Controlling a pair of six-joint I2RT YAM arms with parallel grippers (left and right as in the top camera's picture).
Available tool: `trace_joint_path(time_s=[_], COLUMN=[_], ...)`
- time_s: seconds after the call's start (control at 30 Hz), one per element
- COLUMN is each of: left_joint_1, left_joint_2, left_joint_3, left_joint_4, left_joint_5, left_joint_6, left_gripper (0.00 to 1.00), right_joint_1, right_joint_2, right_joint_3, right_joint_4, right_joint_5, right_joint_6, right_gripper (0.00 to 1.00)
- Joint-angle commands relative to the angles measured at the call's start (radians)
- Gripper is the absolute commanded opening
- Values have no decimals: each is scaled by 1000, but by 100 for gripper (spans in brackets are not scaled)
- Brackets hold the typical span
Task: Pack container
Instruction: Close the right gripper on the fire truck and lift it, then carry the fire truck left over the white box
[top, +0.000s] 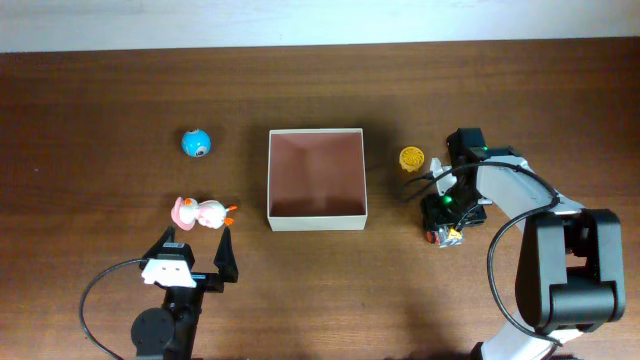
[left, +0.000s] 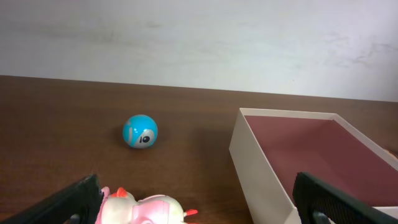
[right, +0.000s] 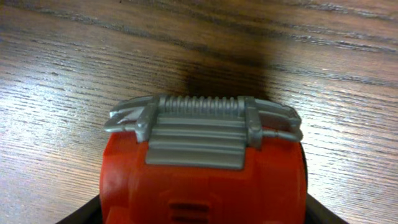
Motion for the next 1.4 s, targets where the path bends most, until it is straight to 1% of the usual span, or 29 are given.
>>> trace_joint_path(time_s=[0.0, 0.13, 0.27, 0.4, 0.53, 0.73, 0.87, 1.0, 1.1, 1.2, 1.37], left_joint_1=[7, 7, 7, 7, 7, 7, 7, 7, 7, 7, 7], left_joint_2=[-8, -8, -8, -8, -8, -8, -8, -8, -8, -8, -8], left_joint_3=[-5, -6, -6, -6, -5, -6, -5, -5, -6, -5, -6], left_joint_4=[-1, -1, -1, -1, -1, -1, -1, -1, -1, -1, -1], left_joint_5=[8, 8, 8, 8, 8, 8, 8, 8, 8, 8, 8], left_joint_6=[12, 12, 12, 13, 13, 13, 13, 12, 13, 12, 13], left_gripper=[100, 100, 100, 100, 100, 100, 100, 100, 100, 99, 100], right_joint_1=[5, 5, 5, 5, 5, 6, 18, 67, 132, 212, 340], right_joint_2=[9, 8, 8, 8, 8, 8, 8, 8, 8, 8, 9], right_joint_3=[-26, -17, 5, 52, 141, 291, 406, 506, 565, 598, 603], right_joint_4=[20, 31, 19, -27, -110, -237, -331, -386, -388, -352, -224], right_joint_5=[-19, -20, -24, -41, -85, -218, -373, -454, -489, -525, -523], right_joint_6=[0, 23, 24, 23, 23, 11, -69, -91, -91, -85, -7], right_gripper=[52, 49, 49, 49, 48, 47, 47, 47, 47, 48, 48])
